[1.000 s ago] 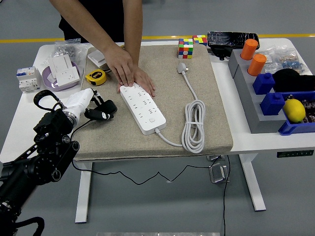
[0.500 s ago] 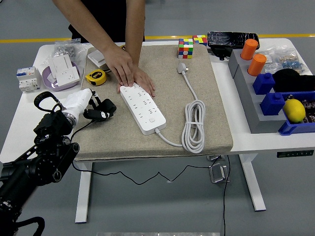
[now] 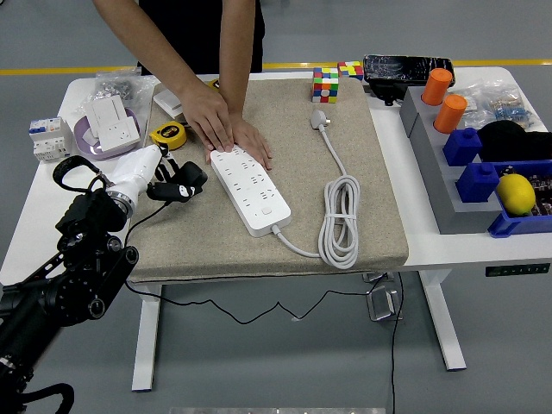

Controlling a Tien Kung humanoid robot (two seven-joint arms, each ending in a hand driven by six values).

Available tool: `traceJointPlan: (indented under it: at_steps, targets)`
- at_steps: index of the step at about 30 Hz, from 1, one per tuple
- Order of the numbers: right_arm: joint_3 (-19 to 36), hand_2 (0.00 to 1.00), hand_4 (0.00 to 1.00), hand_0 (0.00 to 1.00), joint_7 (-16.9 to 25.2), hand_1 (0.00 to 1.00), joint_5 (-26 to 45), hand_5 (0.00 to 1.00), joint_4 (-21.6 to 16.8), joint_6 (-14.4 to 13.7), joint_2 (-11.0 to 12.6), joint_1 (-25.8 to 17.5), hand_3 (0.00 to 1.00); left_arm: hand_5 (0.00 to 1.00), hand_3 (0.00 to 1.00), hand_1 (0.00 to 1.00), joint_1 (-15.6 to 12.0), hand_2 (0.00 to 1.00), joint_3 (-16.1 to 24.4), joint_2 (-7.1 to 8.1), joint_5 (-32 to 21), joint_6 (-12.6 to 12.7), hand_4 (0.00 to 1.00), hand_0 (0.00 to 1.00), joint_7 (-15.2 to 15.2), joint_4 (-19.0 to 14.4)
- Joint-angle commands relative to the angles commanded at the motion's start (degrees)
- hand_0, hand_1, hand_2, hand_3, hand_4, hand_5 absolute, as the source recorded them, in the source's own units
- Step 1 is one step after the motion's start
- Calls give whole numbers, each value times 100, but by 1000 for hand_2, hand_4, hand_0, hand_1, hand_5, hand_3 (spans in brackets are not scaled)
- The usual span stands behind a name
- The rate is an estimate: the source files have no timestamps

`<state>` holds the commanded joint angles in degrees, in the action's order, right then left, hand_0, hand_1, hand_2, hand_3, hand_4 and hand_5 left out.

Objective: Pick up the plug,place it near the board,insert it into the board,press the button

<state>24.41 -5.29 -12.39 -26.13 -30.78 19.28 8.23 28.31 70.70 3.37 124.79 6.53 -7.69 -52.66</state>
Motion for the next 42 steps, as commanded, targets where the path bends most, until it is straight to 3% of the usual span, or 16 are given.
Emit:
traceJointPlan:
  at_steps: [8,15,20,24,31,36,42]
  targets:
    - [-1,834,998,952,4,903,1,948,-2,2,6,-3,840,292,358,451,11,365,-17,19,-267,-65,613,486,67,-610]
    - [-22,834,998,951,-1,903,5,950,-2,1,16,9,840,280,358,452,257,366,-737,247,-461,-143,607,488,139,-1088]
    - [-22,834,998,950,1,903,9,951,-2,-1,24,17,841,270,357,456,461,366,-1188,318,-445,-158,602,489,183,-1158]
    - [-40,834,998,950,-1,903,19,955,3,-1,25,16,841,253,352,465,642,366,-1598,365,-440,-148,602,491,234,-1008]
    - [-55,834,998,950,-1,903,10,957,-5,-3,35,52,842,259,356,474,1052,367,-2376,295,-825,19,618,495,434,-177]
    - [-58,834,998,950,1,903,12,958,-6,-4,39,71,841,260,362,482,1153,368,-2464,207,-802,46,624,496,482,269]
    - [-83,834,998,950,-2,903,38,958,5,-2,38,49,841,256,364,496,1185,369,-2407,192,-701,1,625,497,500,475]
